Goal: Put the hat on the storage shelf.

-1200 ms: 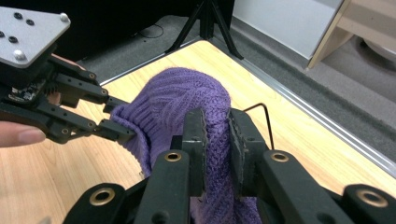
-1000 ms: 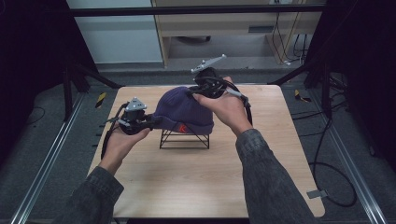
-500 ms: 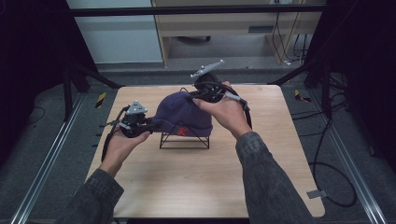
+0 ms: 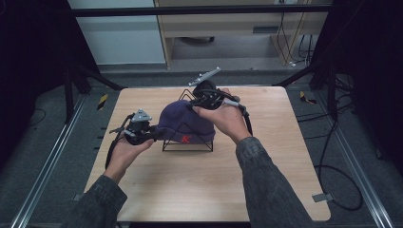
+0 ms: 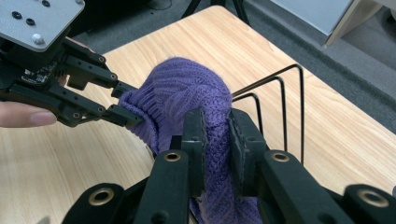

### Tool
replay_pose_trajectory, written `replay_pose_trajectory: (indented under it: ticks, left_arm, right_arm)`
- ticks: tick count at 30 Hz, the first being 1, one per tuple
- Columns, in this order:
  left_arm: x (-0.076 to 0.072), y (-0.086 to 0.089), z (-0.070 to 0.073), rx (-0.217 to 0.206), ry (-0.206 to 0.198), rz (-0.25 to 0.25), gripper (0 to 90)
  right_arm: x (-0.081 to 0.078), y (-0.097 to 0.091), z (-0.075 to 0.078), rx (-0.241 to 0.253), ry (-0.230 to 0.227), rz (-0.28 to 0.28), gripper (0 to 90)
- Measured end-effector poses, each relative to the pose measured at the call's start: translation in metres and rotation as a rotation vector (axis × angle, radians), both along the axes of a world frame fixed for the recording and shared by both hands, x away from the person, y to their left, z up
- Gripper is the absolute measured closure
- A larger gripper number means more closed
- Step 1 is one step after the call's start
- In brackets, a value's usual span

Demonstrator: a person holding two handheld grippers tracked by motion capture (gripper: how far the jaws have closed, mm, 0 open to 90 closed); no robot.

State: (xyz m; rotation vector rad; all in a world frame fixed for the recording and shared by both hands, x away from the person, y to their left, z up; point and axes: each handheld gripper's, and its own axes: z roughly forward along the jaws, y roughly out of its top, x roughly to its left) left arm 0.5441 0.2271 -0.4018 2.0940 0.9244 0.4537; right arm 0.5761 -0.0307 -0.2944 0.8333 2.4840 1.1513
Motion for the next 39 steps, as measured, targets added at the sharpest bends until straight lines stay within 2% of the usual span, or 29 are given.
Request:
replay_pose_trajectory:
  ticks: [14,19,27,30,35,39]
  left_arm:
    - [-0.001,0.002,-0.018,0.003,0.027,0.012,67.4]
    - [-0.001,0.003,-0.019,0.0,0.03,0.015,67.4]
    - [0.0,0.003,-0.024,0.018,0.037,0.012,67.2]
    - [0.0,0.003,-0.026,0.023,0.036,0.015,66.9]
    - [-0.001,0.004,-0.031,0.025,0.044,0.015,66.6]
    - [0.001,0.007,-0.036,0.017,0.054,0.025,65.9]
  right_arm:
    - [0.002,0.011,-0.015,-0.042,0.02,0.007,76.0]
    - [0.001,0.01,-0.018,-0.046,0.026,0.009,70.4]
    - [-0.002,0.004,-0.018,-0.038,0.027,0.004,62.6]
    - [-0.002,0.002,-0.016,-0.035,0.028,0.005,66.3]
    - [-0.001,0.002,-0.017,-0.042,0.031,0.015,78.7]
    - [0.0,0.003,-0.017,-0.044,0.037,0.027,83.8]
